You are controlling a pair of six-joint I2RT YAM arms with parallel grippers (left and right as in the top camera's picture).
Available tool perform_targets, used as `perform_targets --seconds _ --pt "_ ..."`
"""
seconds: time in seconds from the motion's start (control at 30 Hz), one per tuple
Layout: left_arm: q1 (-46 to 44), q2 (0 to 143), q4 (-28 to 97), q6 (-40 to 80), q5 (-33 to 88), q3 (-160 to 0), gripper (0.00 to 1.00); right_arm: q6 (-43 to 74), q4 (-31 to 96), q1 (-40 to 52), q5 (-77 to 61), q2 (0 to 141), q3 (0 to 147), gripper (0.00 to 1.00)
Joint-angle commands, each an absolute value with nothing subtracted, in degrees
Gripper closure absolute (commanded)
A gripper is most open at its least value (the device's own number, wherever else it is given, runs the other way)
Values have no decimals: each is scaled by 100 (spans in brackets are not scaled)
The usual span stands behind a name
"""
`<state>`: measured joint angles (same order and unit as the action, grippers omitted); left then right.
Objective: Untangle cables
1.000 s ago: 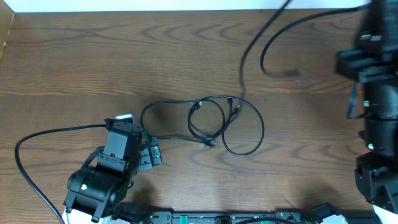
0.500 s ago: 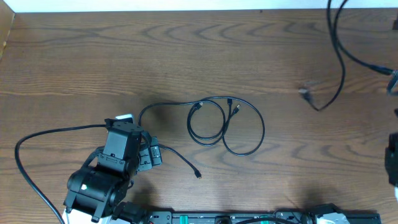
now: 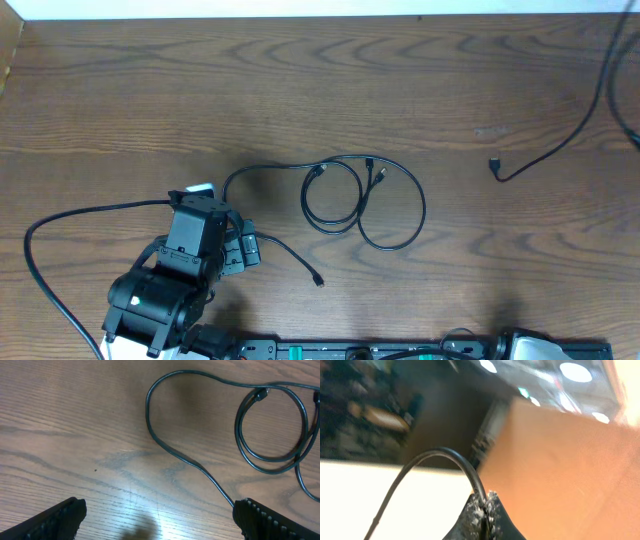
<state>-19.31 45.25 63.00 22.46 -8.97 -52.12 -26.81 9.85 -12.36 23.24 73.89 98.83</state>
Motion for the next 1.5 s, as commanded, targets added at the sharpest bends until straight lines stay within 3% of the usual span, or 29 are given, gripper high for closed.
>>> perform_targets --seconds 0.0,0.27,0.4,0.93,1.1,1.33,1.47 --pt "-1933 4528 6320 2211 -950 -5310 2 -1870 1076 -1815 2493 7299 10014 99" --pt "-1931 4528 6320 2213 -950 -5310 2 633 1747 -3142 967 7319 10007 99" --pt "-1931 4528 6320 2211 -950 -5310 2 1352 2196 -3597 550 7456 10007 99" --pt "-1933 4528 6320 2211 -950 -5310 2 2327 4545 -4967 541 8079 10005 99" --pt "-1931 4528 6320 2211 -950 -5310 2 3461 5470 -5461 558 8313 9998 99" --pt "-1931 4528 6320 2211 -950 -5310 2 5913 6845 -5992 867 8700 9778 98" --pt "-1931 4528 6320 2211 -950 -5310 2 6270 6932 -6110 862 8844 9472 99"
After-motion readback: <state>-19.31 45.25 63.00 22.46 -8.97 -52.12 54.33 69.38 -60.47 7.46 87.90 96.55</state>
